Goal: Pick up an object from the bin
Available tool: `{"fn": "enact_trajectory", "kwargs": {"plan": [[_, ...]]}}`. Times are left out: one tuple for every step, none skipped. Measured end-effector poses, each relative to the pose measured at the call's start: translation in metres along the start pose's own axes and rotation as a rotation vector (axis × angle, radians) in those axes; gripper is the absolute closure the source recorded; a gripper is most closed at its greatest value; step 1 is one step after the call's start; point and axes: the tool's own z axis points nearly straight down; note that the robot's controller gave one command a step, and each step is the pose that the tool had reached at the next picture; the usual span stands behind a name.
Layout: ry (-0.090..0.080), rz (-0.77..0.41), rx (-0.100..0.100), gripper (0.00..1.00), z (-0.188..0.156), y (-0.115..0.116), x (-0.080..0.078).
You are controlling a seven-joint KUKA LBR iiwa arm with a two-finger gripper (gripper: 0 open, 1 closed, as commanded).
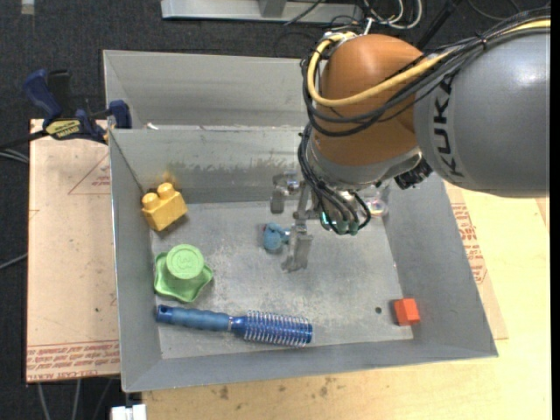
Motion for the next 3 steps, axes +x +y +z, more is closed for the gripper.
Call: {"fn": "enact_trajectory", "kwargs": {"plan": [[0.003, -0.12, 0.001, 0.0, 0.126, 0.031, 0.055], [-0.004, -0.067, -0.001, 0.0, 0.172, 0.016, 0.068], [-0.005, -0.065, 0.0, 1.0, 0.171, 0.015, 0.067]]}}
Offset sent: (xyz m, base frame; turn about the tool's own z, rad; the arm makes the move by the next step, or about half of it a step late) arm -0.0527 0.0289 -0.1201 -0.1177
